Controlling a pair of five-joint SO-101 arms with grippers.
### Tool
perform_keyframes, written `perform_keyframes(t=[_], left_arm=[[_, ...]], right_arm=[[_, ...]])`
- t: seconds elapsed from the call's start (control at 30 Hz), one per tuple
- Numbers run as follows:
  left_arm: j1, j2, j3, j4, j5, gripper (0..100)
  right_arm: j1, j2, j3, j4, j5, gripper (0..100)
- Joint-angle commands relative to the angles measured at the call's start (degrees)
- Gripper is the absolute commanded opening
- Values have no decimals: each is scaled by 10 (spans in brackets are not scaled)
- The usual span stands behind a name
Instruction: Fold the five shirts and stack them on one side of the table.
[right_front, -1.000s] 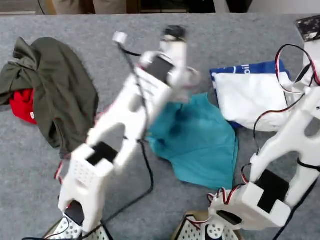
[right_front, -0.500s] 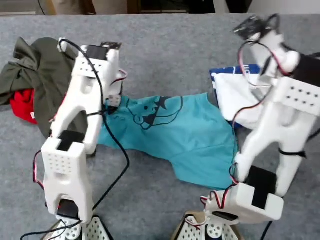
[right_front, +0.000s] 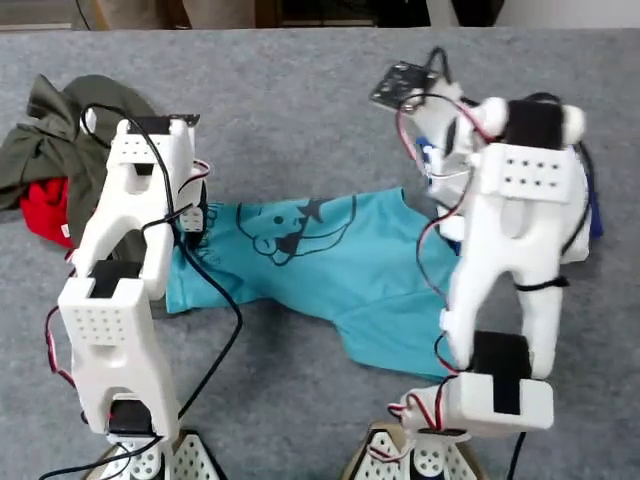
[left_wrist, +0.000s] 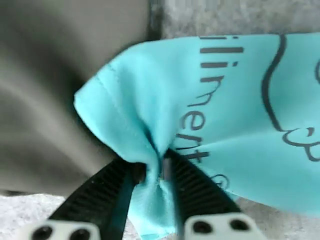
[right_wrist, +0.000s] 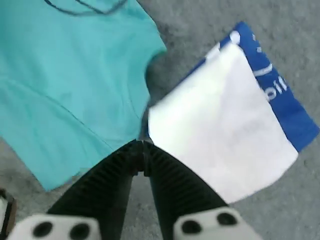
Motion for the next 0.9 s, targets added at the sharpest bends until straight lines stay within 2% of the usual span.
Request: perform_keyframes(t=[0.0,0.1,0.23,0.33,0.5,0.6,0.7,0.73,0.8,0.87], left_arm=[[-2,-8,-16,1,14,206],[4,-8,-58,41,17,211],[-5,-8,-159,114,7,210],[-48,-8,-214,119,-54,209],[-125,3,-308,113,-61,209],[-118,35,-330,46,-28,209],[-104,124,-295,-137,69,209],[-95,156,-282,-174,95,209],[-83,211,-289,-191,109,181],[-94,246,-328,-185,113,102]], right_arm=[[-76,-17,29,-41,-53,70],[-130,-7,76,-102,-98,81],[-162,53,85,-161,-161,21],[-172,101,40,-157,-177,3],[-172,167,-59,-120,-180,3],[-173,211,-106,-112,-180,3],[-174,256,-150,-113,-208,3],[-174,272,-167,-112,-218,3],[-174,298,-192,-108,-233,3],[-174,317,-220,-93,-236,3]])
